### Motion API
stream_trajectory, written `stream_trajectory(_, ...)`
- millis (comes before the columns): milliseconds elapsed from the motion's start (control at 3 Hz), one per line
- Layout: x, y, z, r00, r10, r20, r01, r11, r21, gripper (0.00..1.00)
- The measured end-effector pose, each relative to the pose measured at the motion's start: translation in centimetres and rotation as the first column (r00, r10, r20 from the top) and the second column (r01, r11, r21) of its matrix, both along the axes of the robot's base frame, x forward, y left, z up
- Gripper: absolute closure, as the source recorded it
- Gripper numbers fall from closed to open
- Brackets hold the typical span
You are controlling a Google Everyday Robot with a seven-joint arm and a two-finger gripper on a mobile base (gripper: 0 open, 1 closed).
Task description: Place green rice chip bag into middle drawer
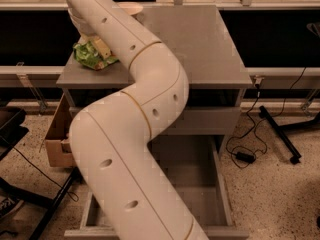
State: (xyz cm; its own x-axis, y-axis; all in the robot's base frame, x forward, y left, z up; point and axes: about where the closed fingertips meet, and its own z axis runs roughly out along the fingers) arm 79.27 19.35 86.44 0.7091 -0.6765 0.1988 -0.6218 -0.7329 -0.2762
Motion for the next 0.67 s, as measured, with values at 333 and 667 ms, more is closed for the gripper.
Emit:
stream_trajectory(333, 0.5, -2.8, 2.3, 0.9978, -0.061, 0.028, 0.058, 0.995, 0.083, 1.0)
stream_trajectory(667, -0.8, -6.6, 6.4, 0.9868, -0.155, 0.046, 0.143, 0.969, 0.204, 1.0)
